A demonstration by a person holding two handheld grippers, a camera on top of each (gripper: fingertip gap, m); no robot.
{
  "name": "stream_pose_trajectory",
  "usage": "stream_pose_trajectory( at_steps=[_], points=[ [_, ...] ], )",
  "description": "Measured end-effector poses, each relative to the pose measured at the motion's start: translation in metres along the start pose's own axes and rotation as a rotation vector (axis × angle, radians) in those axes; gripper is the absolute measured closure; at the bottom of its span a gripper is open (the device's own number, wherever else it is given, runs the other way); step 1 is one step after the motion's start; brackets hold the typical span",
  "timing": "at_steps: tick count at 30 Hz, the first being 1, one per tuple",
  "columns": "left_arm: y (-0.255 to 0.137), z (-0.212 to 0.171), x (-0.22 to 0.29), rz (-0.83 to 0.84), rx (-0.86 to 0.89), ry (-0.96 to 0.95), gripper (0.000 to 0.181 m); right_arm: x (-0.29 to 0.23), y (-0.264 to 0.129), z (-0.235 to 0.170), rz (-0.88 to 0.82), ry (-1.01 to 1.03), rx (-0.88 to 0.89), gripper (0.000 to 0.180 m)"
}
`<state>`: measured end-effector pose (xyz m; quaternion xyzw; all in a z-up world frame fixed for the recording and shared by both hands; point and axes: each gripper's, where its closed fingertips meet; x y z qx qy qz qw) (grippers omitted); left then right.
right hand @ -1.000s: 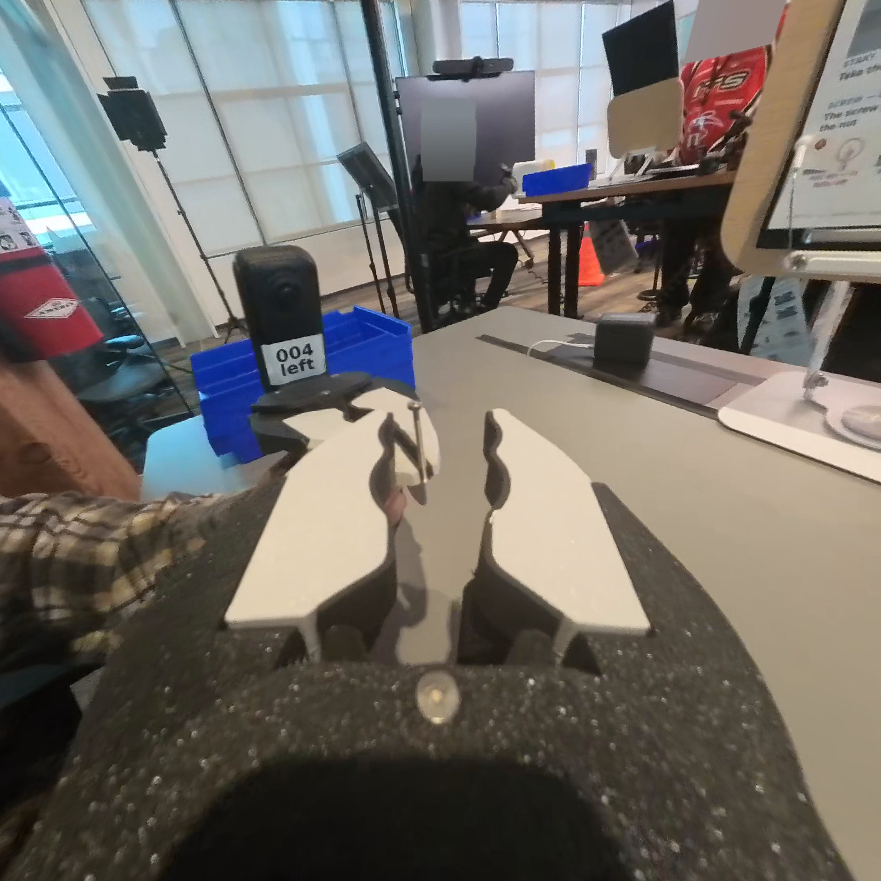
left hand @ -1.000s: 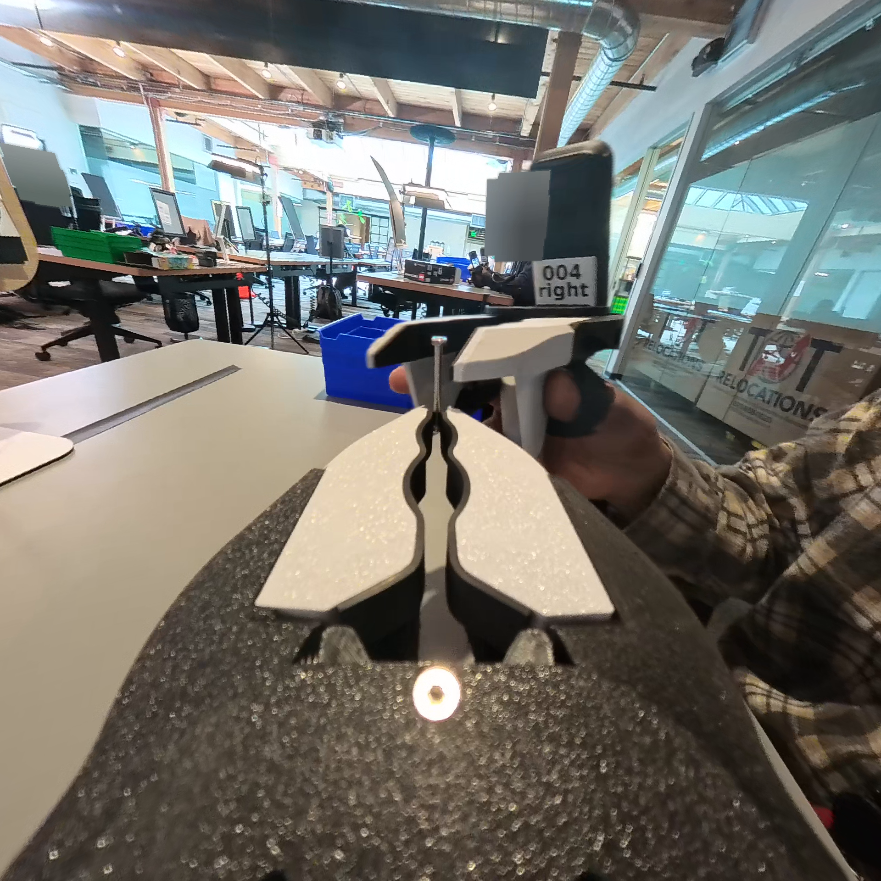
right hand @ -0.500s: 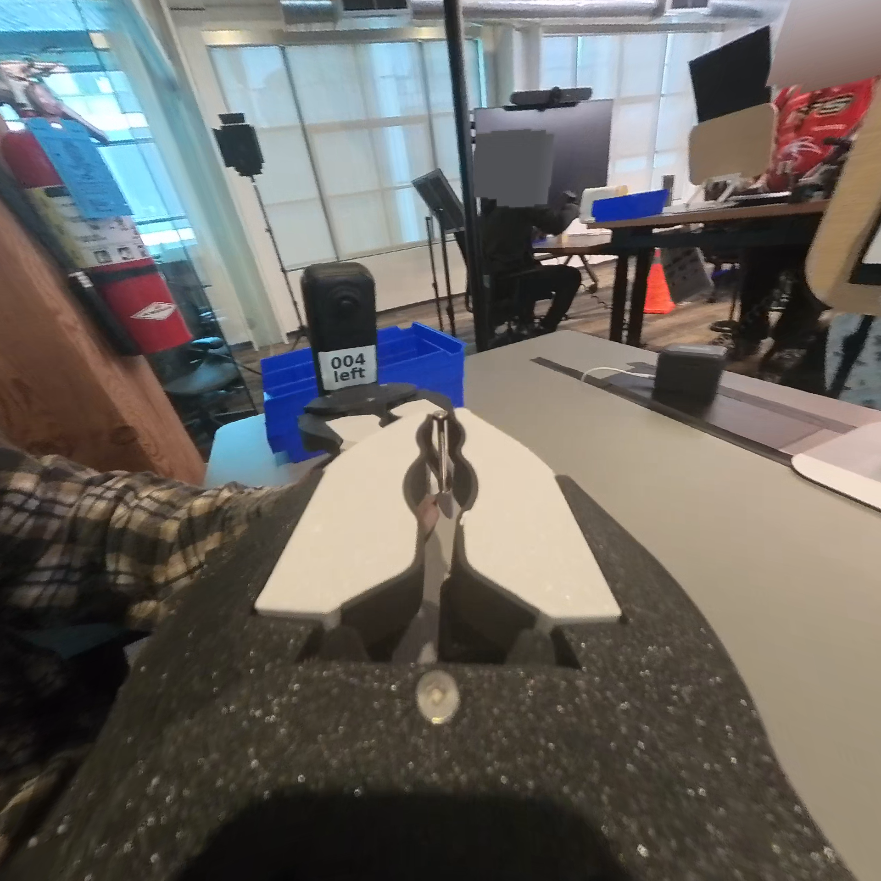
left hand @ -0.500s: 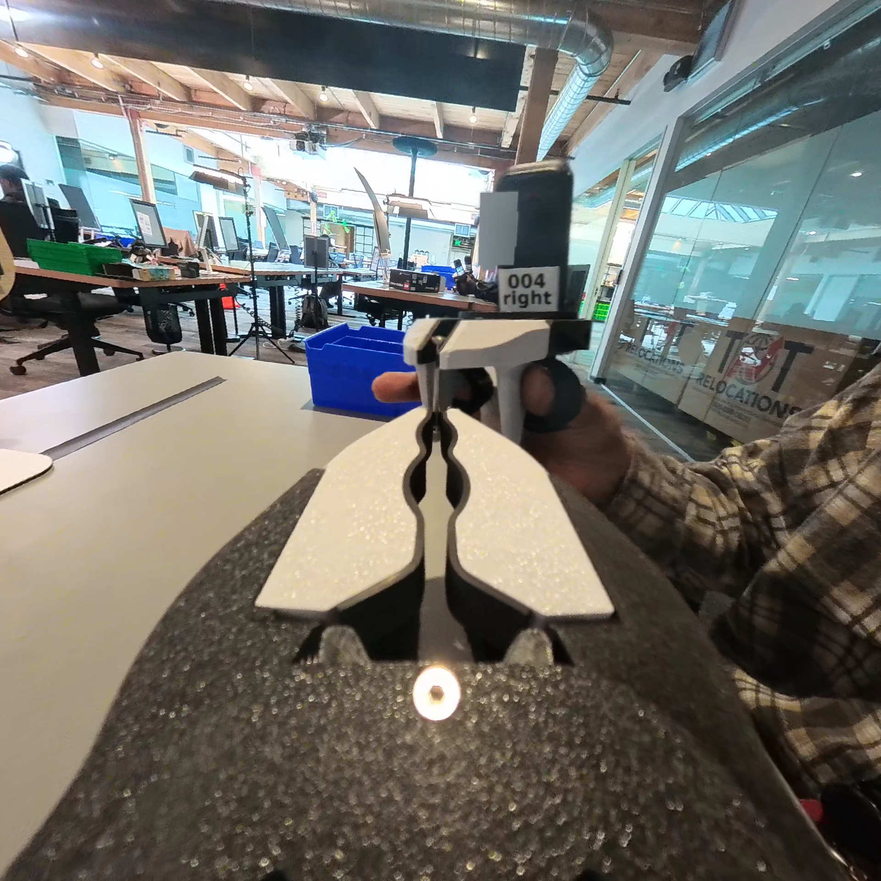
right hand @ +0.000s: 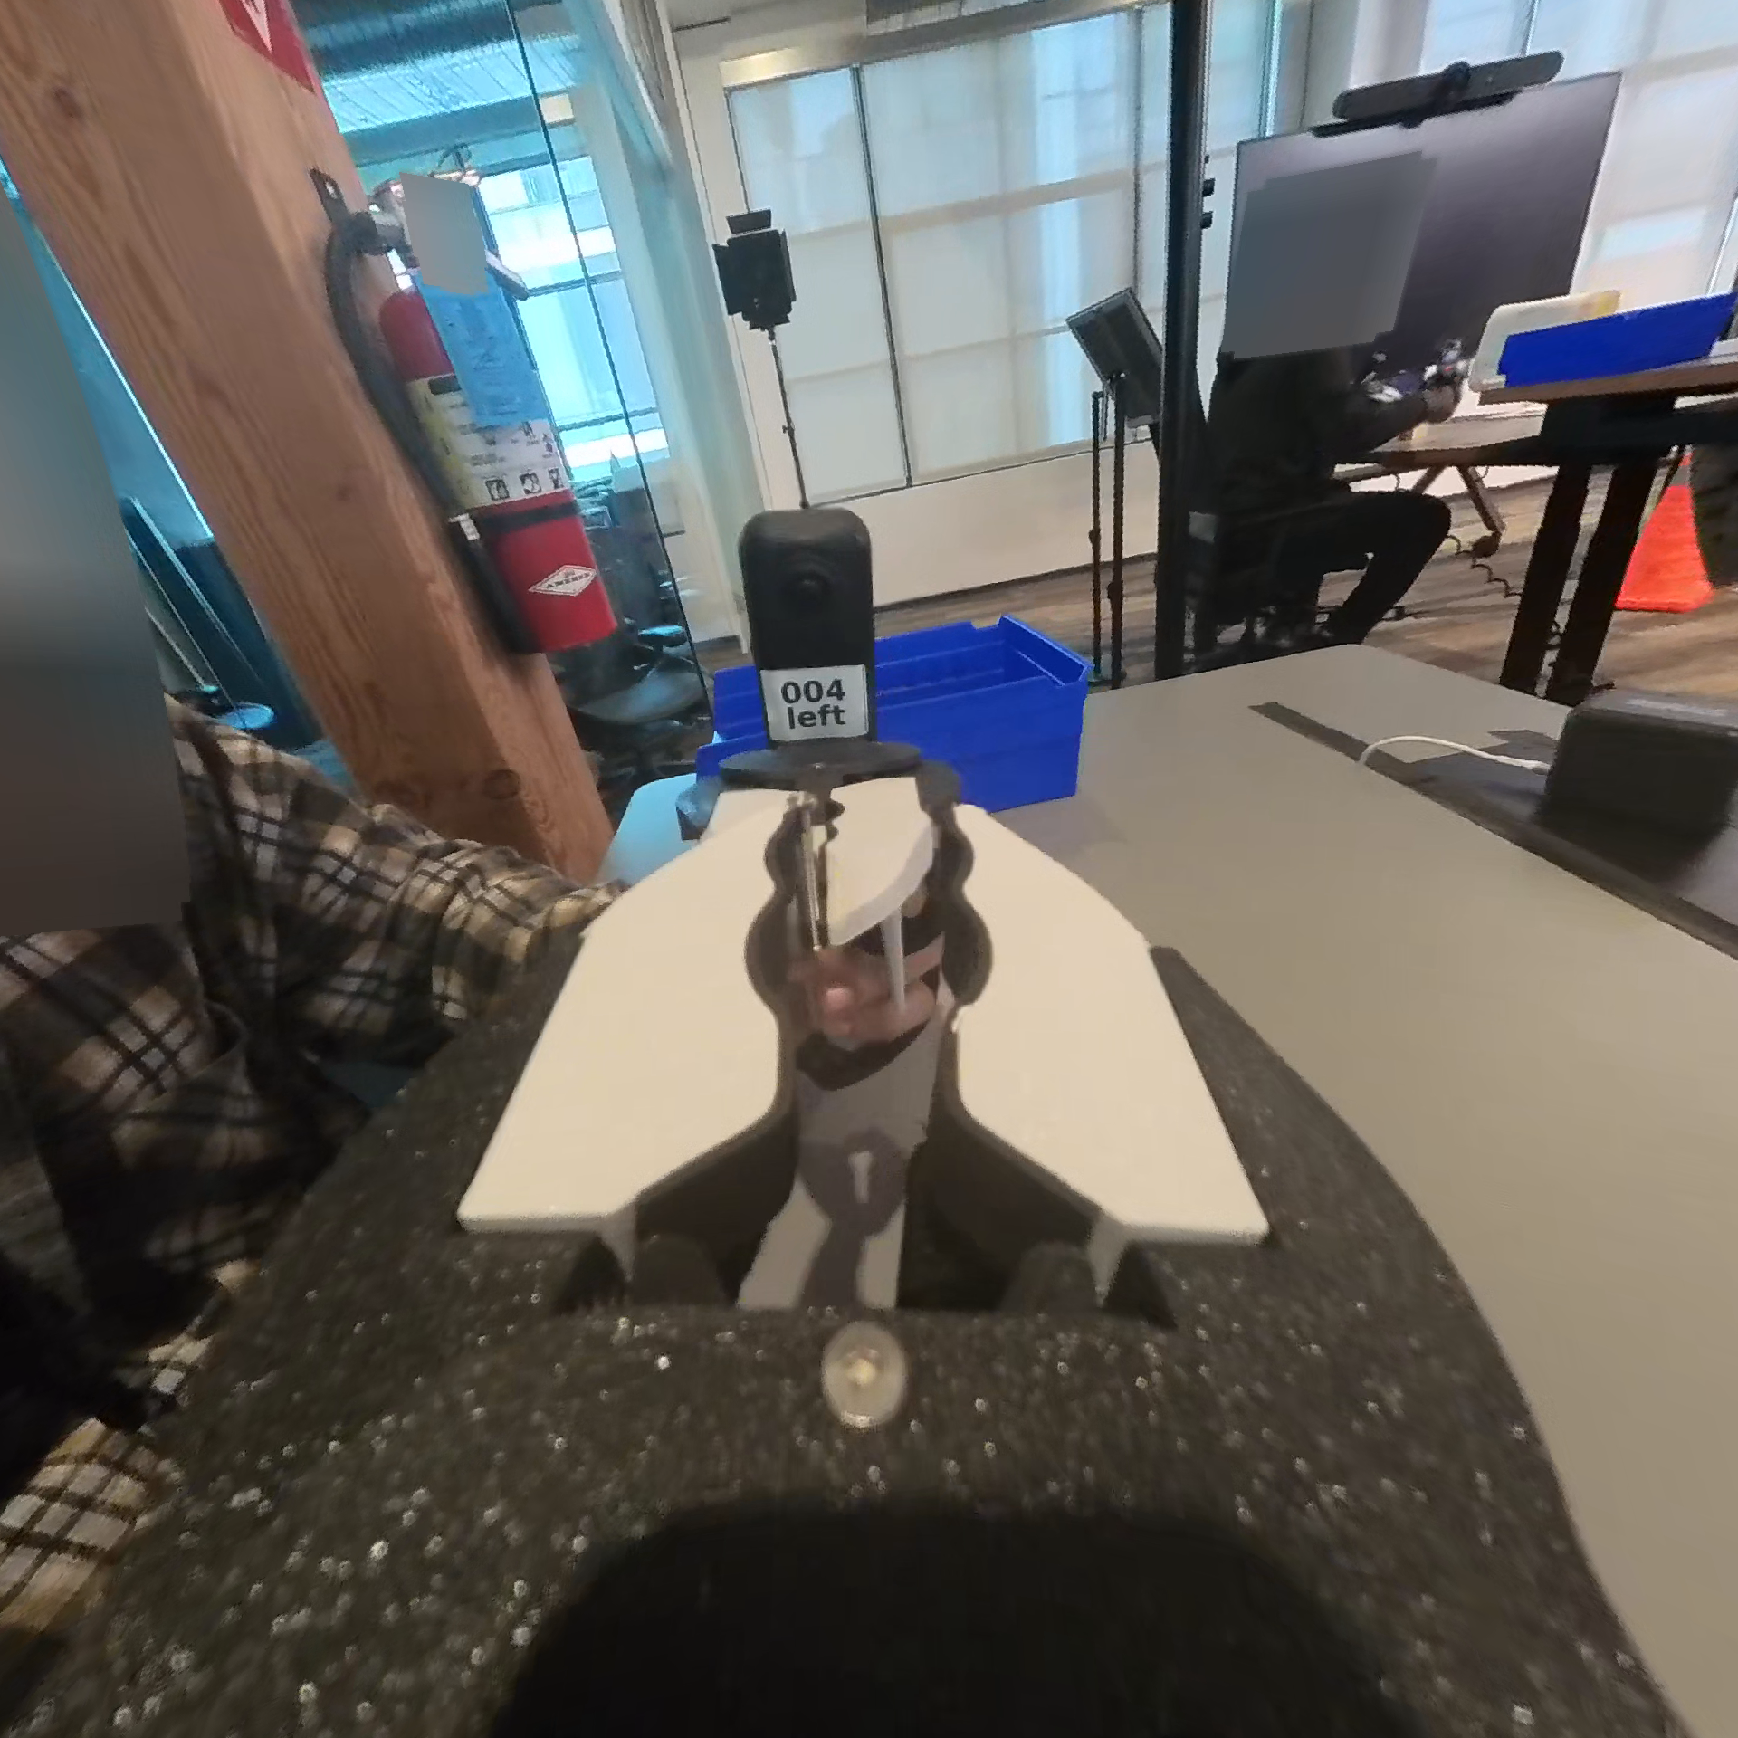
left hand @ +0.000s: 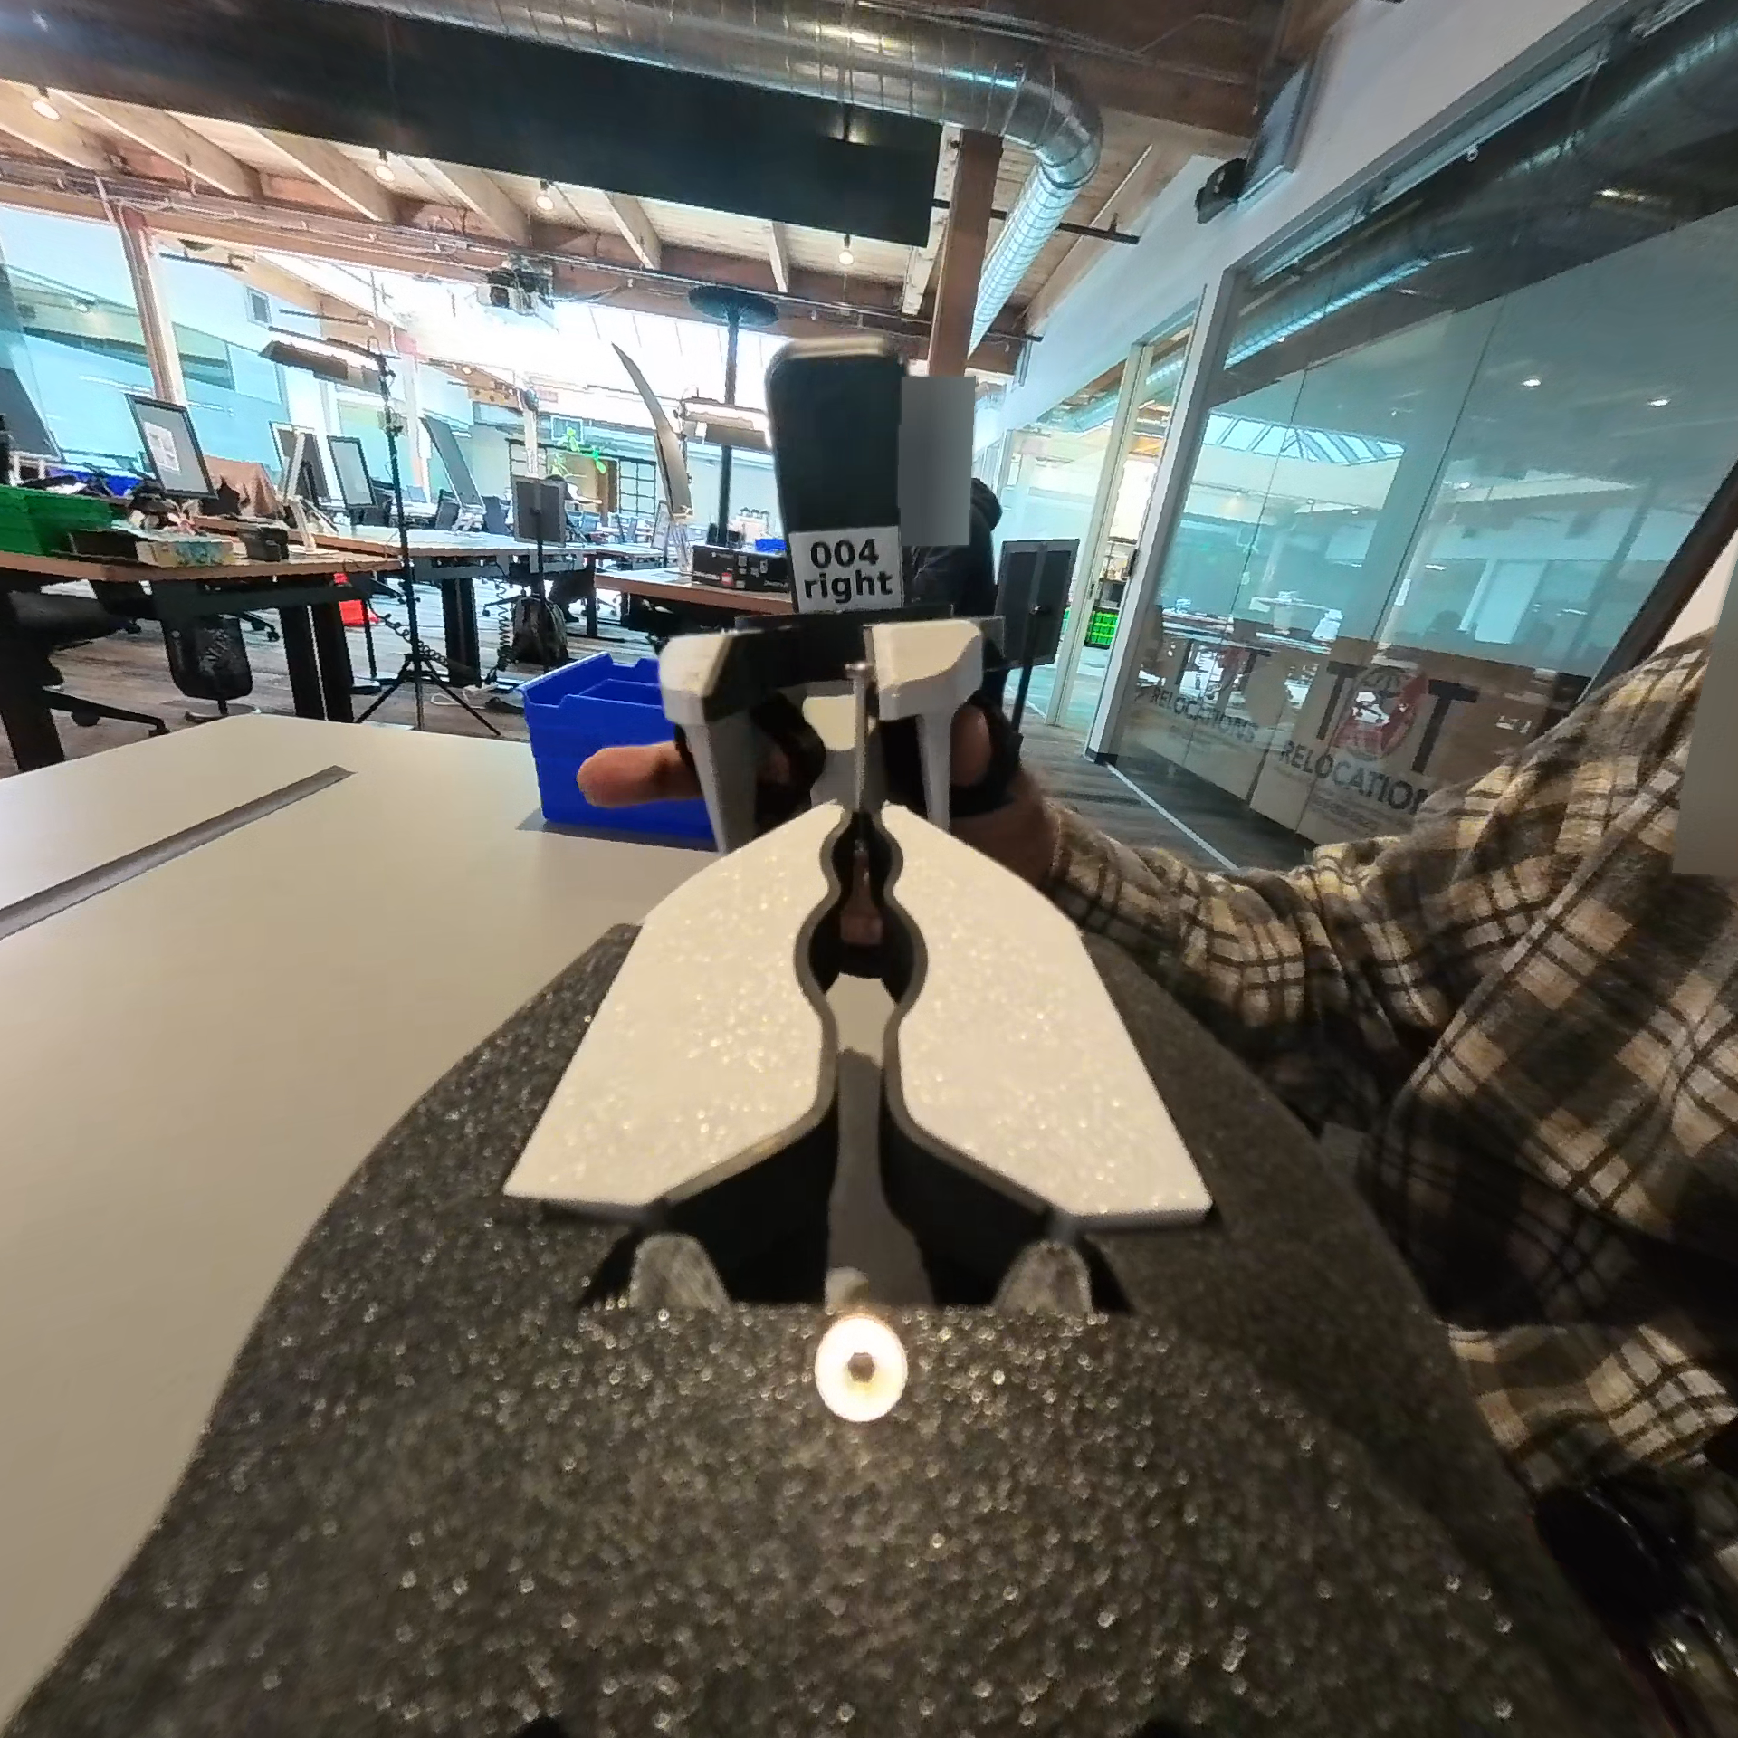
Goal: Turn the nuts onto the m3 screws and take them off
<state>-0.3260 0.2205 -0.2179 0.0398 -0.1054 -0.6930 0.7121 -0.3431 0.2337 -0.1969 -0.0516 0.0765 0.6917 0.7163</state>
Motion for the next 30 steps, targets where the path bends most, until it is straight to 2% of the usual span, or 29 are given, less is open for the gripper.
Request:
stream_pose_trajectory(
  at_steps=[13,30],
  points=[
    [0.000,-0.001,0.000,0.004,-0.002,0.003,0.179,0.000,-0.001,0.007,-0.001,0.020,0.040,0.138],
    [-0.001,0.001,0.000,0.009,-0.001,0.007,0.179,0.006,0.000,0.006,-0.045,0.007,0.028,0.138]
  ],
)
Point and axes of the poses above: each gripper's, where its closed fingertips meet, y out along the fingers, z out of its top, x = y × z across the jaws, and after that the axes turned 12 degrees about -z, right-handed
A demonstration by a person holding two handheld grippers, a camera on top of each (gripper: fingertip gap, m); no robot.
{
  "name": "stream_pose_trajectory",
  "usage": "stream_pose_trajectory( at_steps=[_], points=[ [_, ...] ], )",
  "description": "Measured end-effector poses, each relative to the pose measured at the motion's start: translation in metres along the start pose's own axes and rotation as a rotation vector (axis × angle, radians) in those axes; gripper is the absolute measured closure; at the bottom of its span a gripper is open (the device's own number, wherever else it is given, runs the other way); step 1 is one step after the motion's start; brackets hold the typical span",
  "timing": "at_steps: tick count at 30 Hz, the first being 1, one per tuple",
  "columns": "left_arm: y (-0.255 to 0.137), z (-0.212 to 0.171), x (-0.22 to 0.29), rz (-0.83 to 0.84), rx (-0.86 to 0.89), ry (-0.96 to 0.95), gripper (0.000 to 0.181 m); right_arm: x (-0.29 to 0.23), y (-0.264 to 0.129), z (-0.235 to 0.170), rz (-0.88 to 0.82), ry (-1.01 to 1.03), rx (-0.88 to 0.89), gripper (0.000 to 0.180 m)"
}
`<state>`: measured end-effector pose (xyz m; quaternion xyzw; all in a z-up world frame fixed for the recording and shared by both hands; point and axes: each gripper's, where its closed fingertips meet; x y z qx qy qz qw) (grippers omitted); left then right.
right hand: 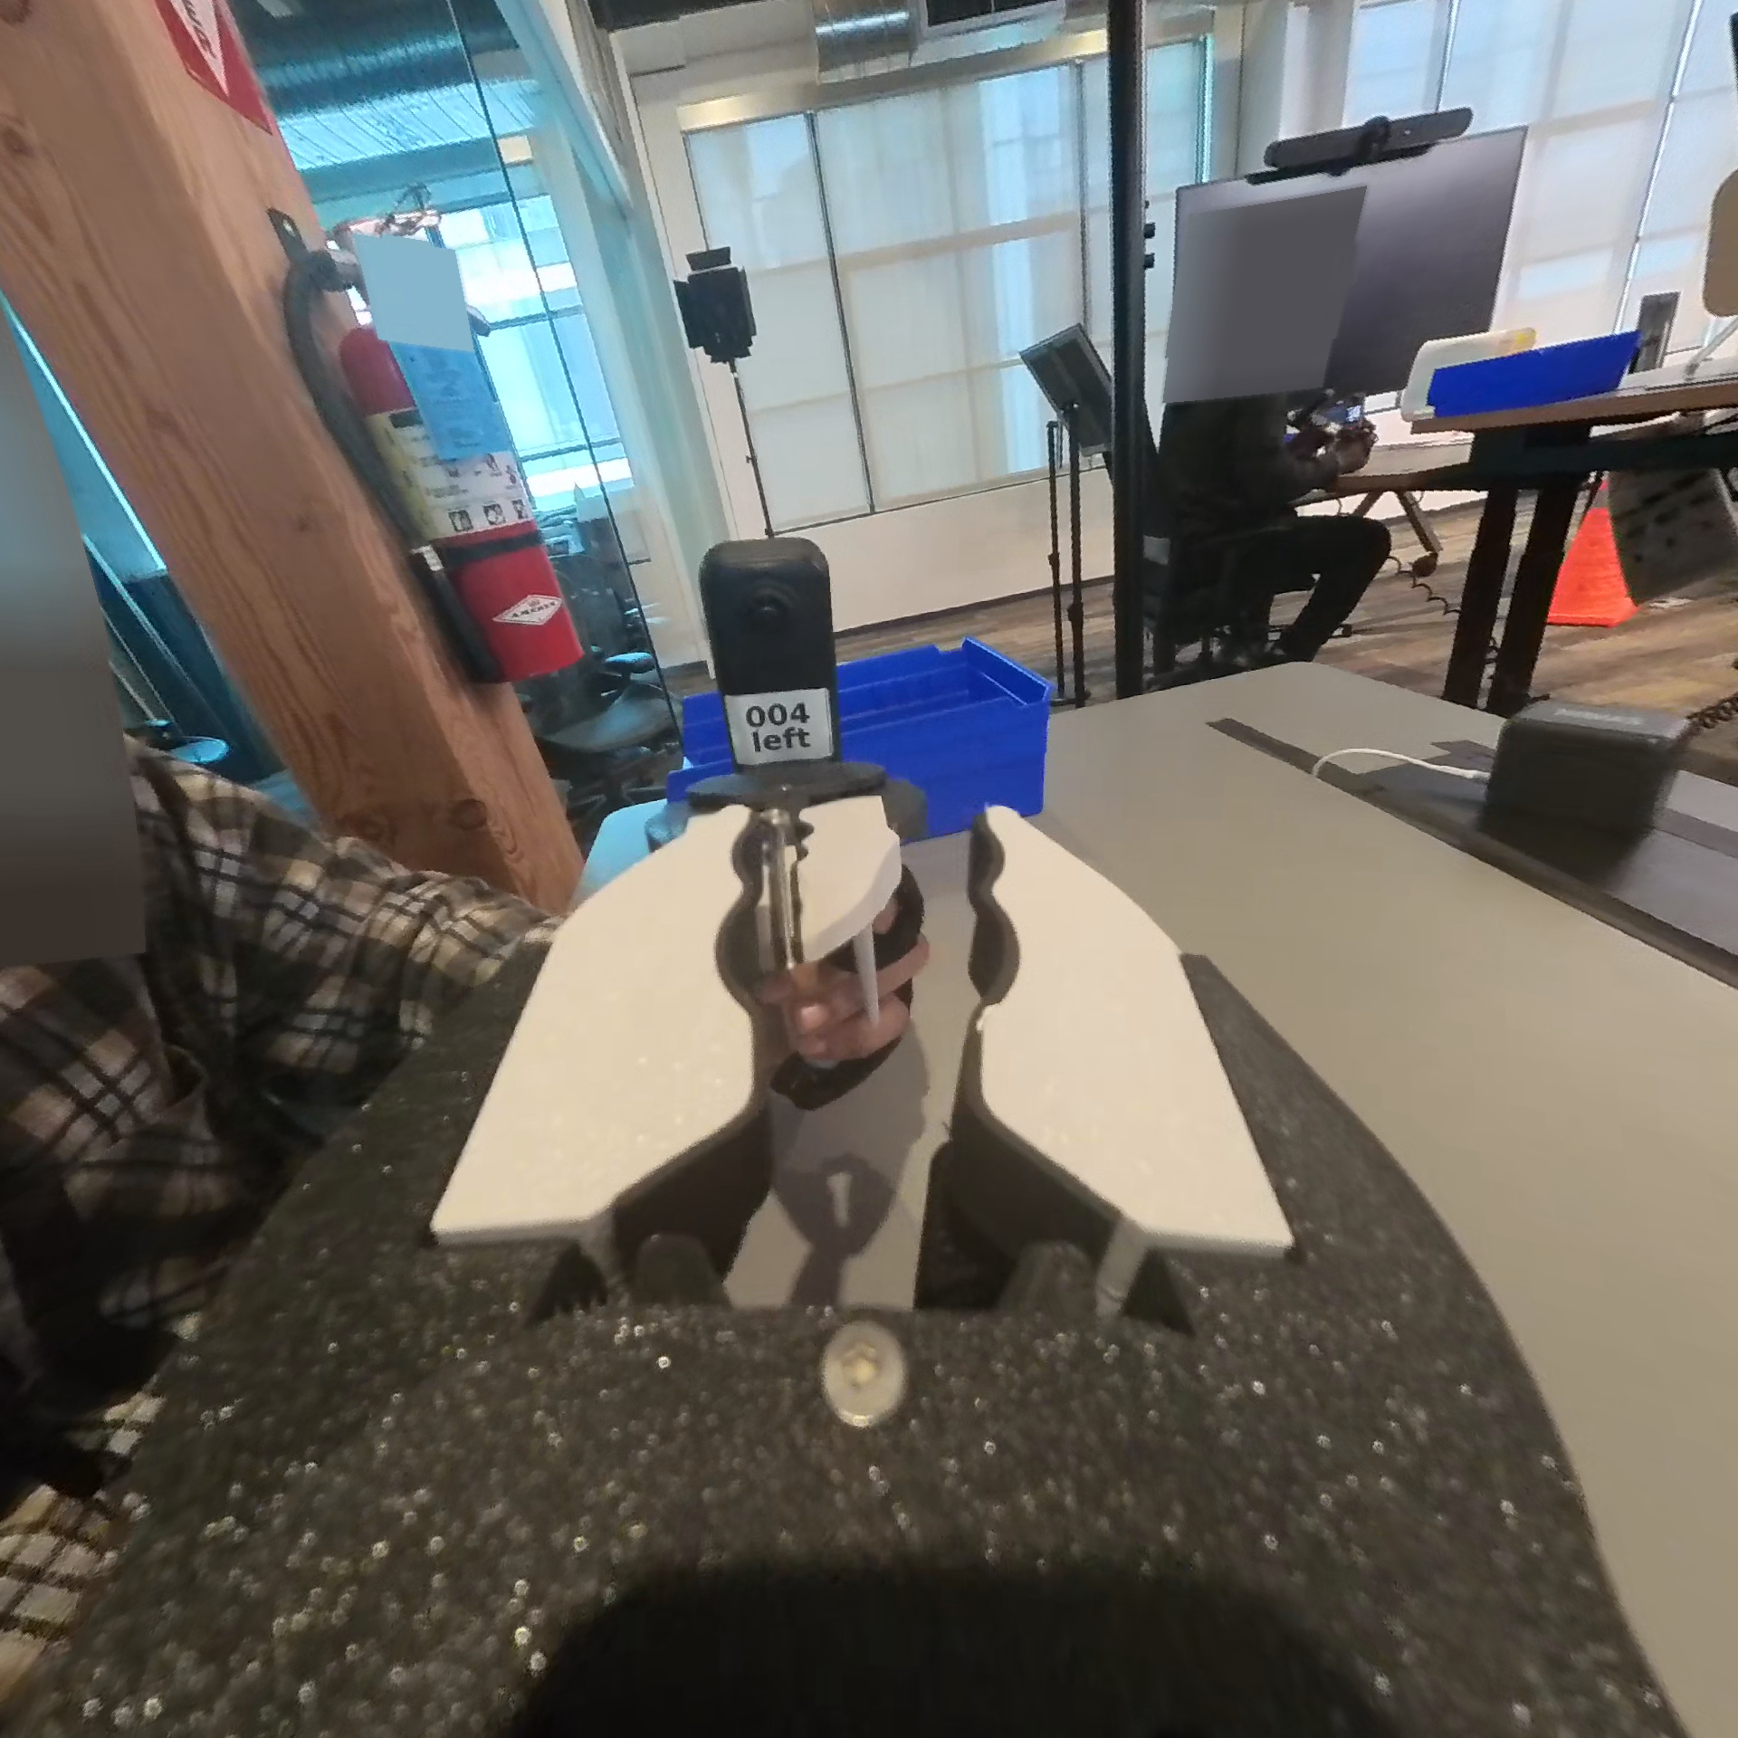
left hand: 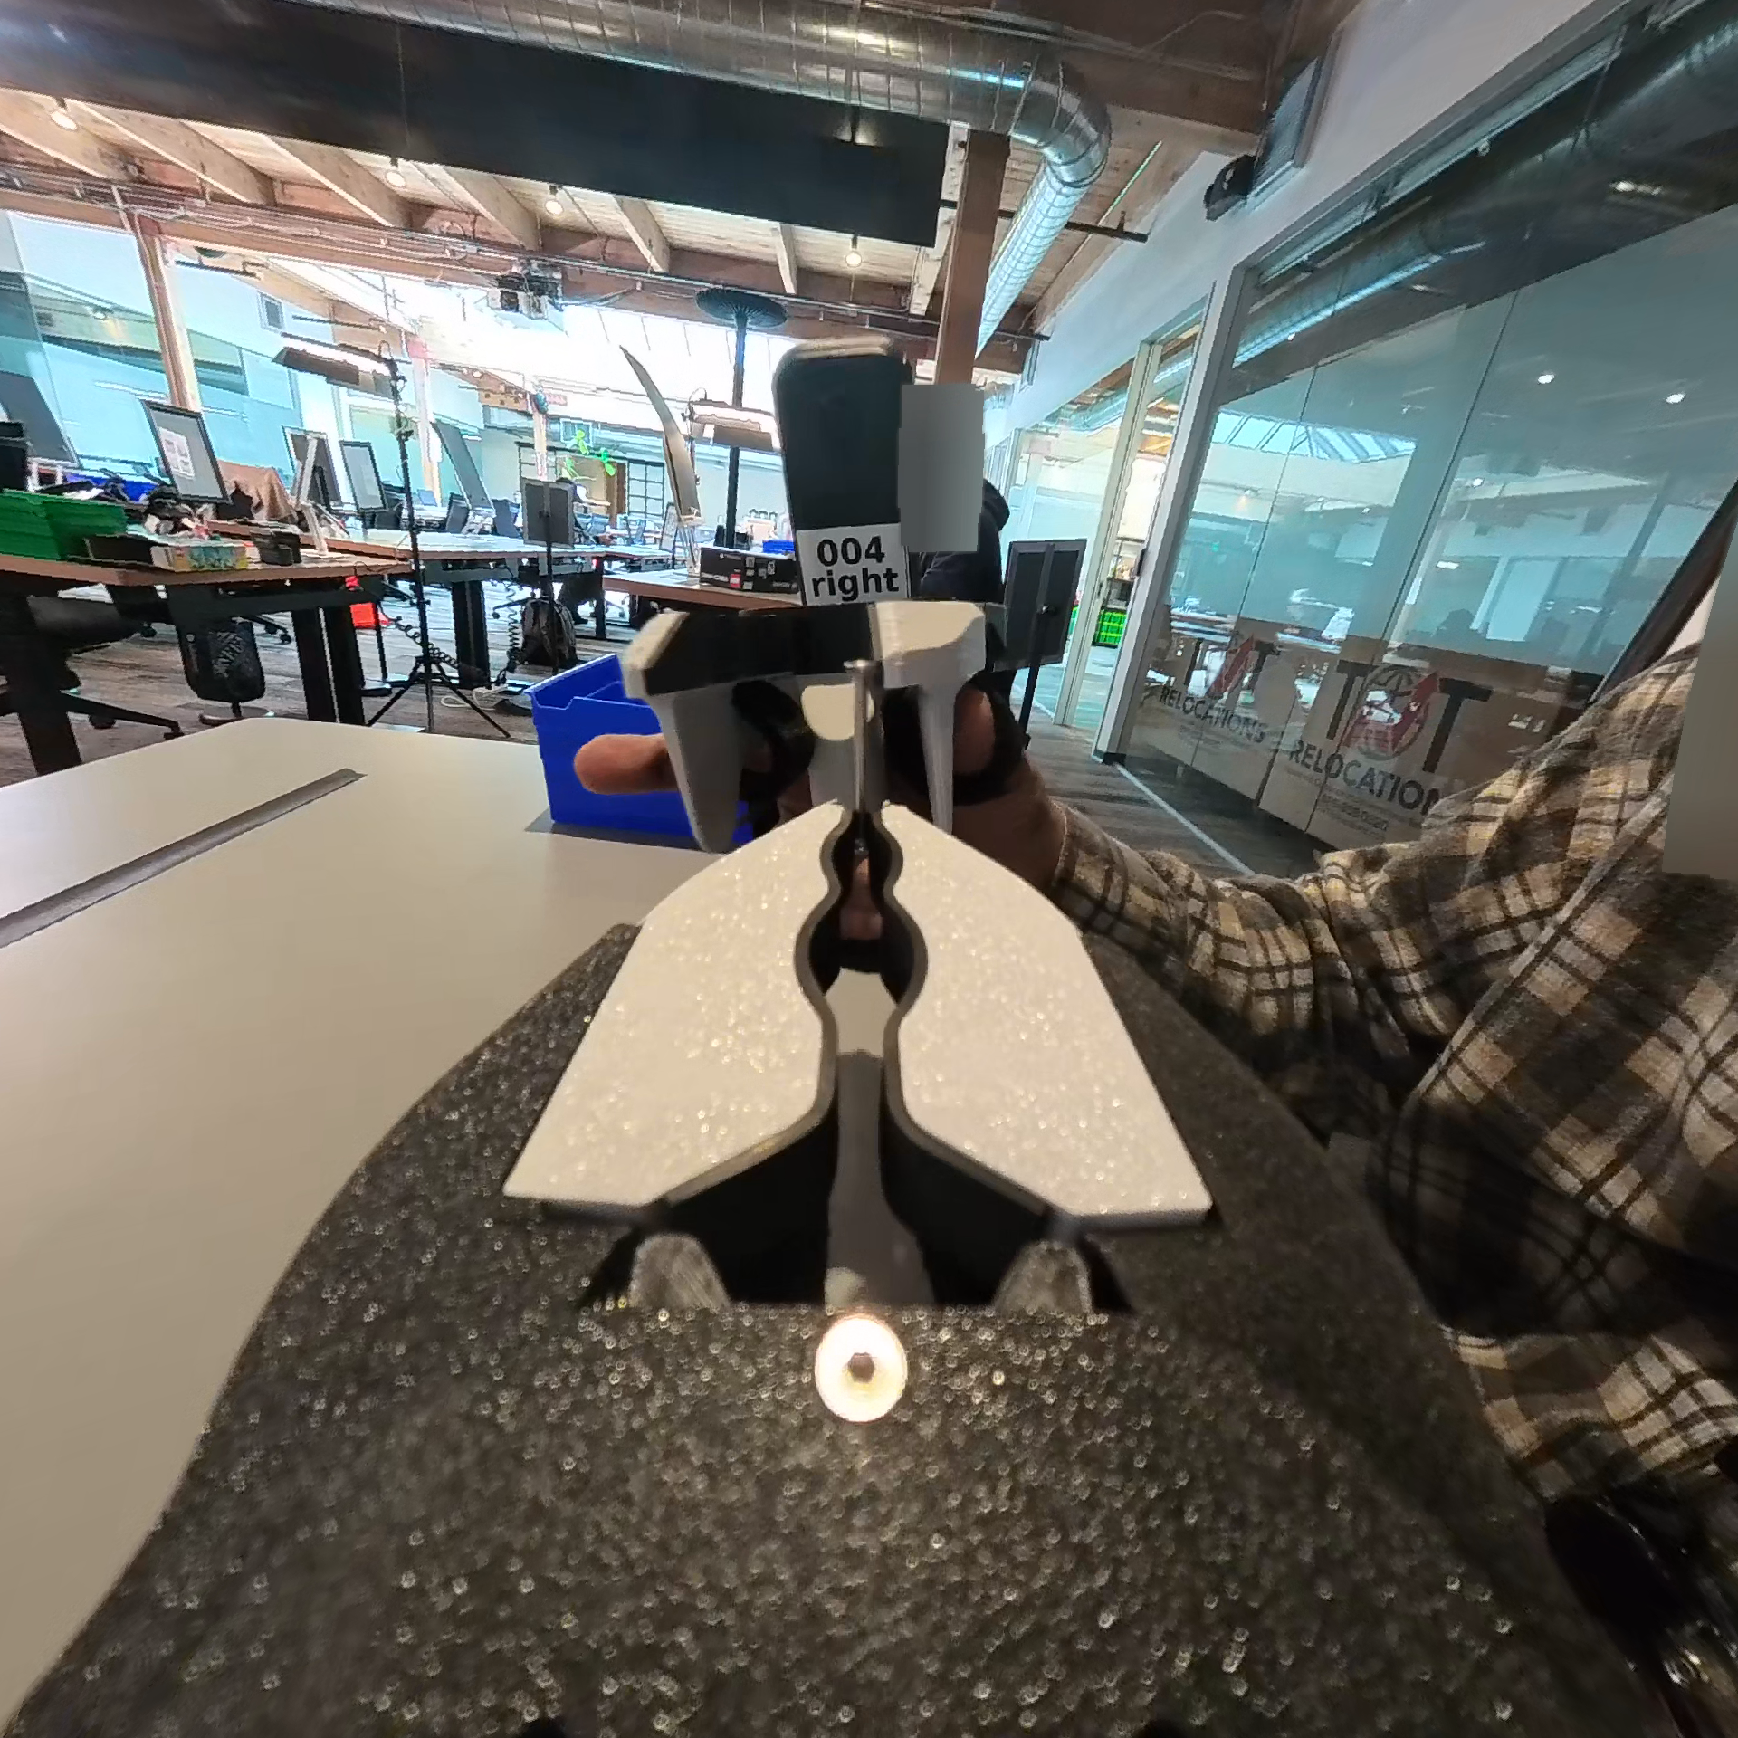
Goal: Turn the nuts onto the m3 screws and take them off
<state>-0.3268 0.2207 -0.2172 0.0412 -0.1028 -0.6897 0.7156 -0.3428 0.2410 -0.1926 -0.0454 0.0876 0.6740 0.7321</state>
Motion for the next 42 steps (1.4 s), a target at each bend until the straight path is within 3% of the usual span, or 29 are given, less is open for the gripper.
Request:
stream_pose_trajectory(
  at_steps=[9,18,24,32,35,42],
  points=[
    [0.000,0.001,0.000,0.008,0.003,0.004,0.179,-0.005,-0.003,0.001,-0.029,-0.005,0.009,0.138],
    [-0.004,-0.001,-0.008,0.071,-0.005,0.012,0.179,0.007,-0.016,0.008,-0.412,0.003,0.130,0.137],
    [-0.004,-0.001,-0.009,0.086,-0.001,0.011,0.179,-0.002,-0.002,0.004,-0.531,-0.103,0.111,0.145],
    [-0.005,0.001,-0.009,0.083,0.003,0.014,0.179,-0.006,0.010,0.000,-0.485,-0.105,0.099,0.174],
    [-0.004,0.002,-0.008,0.074,0.003,0.016,0.179,-0.008,0.010,0.000,-0.456,-0.136,0.090,0.175],
    [0.002,0.002,0.004,-0.011,0.002,0.019,0.179,-0.022,0.003,0.001,-0.159,-0.170,0.044,0.175]
  ],
)
Point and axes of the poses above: each gripper's, where its closed fingertips meet, y out along the fingers, z out of its top, x = y × z across the jaws, and after that the axes turned 12 degrees about -z, right-handed
